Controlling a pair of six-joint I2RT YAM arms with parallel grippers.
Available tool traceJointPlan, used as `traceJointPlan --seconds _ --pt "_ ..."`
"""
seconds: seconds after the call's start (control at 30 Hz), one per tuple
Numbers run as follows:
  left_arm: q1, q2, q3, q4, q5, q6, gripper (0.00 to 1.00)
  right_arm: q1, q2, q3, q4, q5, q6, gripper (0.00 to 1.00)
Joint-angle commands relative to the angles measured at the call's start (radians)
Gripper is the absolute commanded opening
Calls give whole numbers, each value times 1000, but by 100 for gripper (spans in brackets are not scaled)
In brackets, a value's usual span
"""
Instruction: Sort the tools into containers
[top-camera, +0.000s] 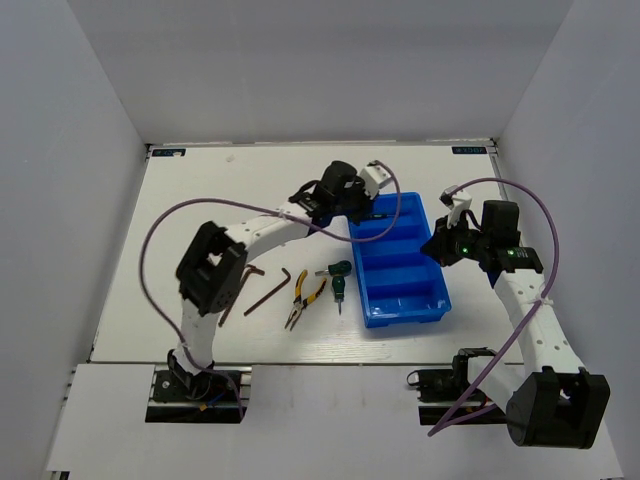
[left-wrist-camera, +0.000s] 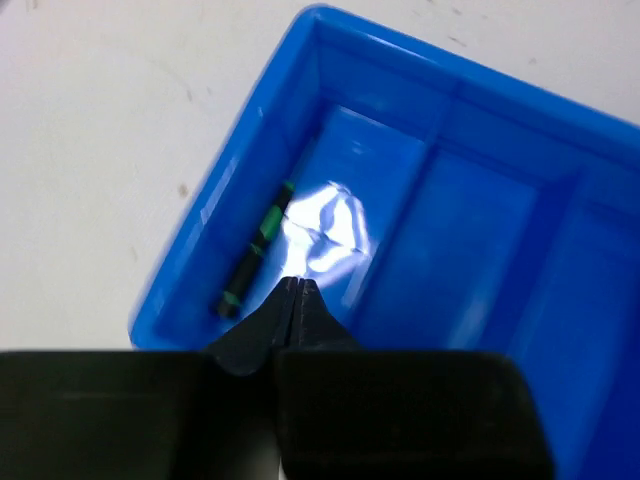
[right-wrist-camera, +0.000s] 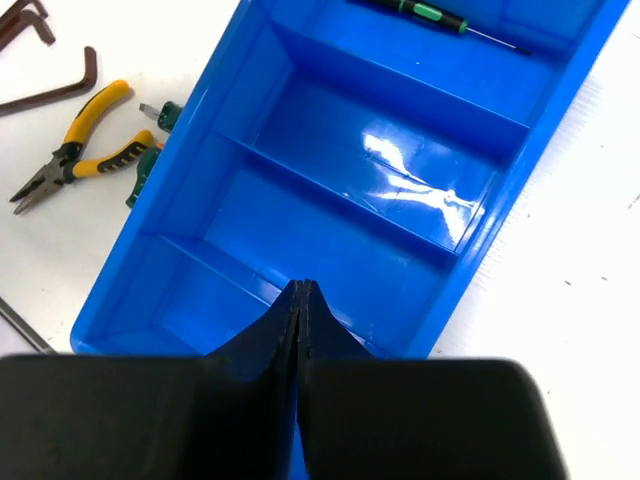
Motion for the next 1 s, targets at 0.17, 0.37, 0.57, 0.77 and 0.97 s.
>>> traceJointPlan --seconds 0.17,0.37,0.57,0.77,0.97 --pt "6 -552 -377 -201 -280 -230 14 5 20 50 -73 -59 8 67" --pt "16 -694 -481 -475 -487 -446 59 29 47 67 -69 -94 26 9" --pt "85 -928 -671 -573 -702 -706 82 40 38 70 -66 -83 35 32" --pt "239 -866 -776 -529 -598 -786 76 45 32 67 -67 -77 31 36" --pt "450 -711 -765 -492 -501 -731 65 46 20 62 -66 -79 34 36"
